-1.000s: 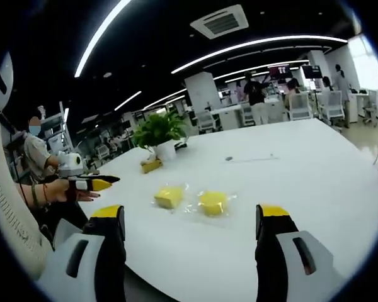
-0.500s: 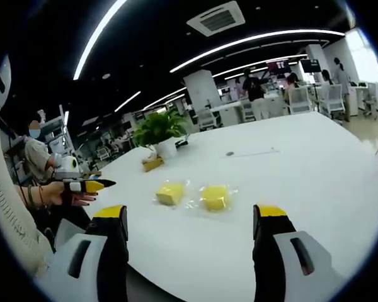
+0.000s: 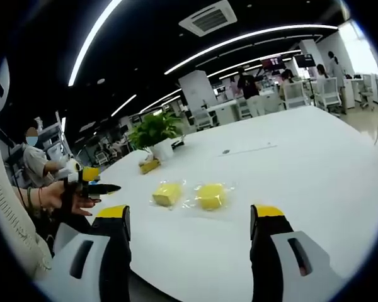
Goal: Compare the silicone blocks by pressing each to a similar depth, holding the contact briefly, and releasing to observe deformation and rebound differences across the visible hardness samples.
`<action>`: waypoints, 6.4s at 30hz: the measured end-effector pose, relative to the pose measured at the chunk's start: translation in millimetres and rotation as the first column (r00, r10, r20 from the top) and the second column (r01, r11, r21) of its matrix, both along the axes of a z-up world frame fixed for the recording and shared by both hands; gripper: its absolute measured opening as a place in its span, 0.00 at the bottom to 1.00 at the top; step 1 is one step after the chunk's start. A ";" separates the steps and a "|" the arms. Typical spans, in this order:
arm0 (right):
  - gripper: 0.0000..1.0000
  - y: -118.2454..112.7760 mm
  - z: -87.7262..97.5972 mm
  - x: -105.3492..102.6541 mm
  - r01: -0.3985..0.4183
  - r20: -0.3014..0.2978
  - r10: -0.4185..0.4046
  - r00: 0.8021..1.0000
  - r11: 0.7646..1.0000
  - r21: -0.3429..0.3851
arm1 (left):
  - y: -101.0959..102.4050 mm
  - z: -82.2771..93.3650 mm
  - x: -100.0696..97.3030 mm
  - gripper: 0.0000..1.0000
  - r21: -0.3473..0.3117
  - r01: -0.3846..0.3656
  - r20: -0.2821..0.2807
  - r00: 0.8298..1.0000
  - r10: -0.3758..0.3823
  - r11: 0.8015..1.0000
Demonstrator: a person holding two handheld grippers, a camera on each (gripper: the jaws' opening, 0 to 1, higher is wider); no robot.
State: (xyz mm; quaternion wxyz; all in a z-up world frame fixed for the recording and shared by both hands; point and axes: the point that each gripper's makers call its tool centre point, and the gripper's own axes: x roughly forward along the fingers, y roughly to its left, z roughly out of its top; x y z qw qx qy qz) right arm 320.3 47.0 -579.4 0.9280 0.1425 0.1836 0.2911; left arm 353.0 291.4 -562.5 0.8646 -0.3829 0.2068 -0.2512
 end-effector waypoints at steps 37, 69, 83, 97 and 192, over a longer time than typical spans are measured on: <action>0.64 -10.9 -25.6 27.3 0.006 -0.065 -0.005 0.998 1.000 0.023 | -56.0 -76.6 150.0 0.77 -0.289 -0.148 -0.385 0.922 0.027 0.946; 0.58 -32.4 -42.7 36.7 0.036 -0.120 -0.034 0.992 0.999 0.008 | -97.3 -160.9 182.7 0.33 -0.028 -0.062 -0.428 0.903 0.044 0.998; 0.55 -24.8 -51.9 35.9 0.006 -0.139 -0.005 0.990 1.000 0.011 | -98.6 -171.3 185.6 0.01 -0.030 -0.034 -0.472 0.881 0.016 0.999; 0.54 -23.1 -50.3 35.2 -0.019 -0.131 0.018 0.991 1.000 -0.008 | -100.7 -162.2 183.5 0.00 0.009 -0.004 -0.460 0.888 0.007 1.000; 0.65 162.6 19.2 89.3 -0.600 -0.050 0.687 0.725 0.596 -0.534 | -74.2 59.7 65.4 0.00 0.630 0.351 0.177 0.804 -0.567 0.693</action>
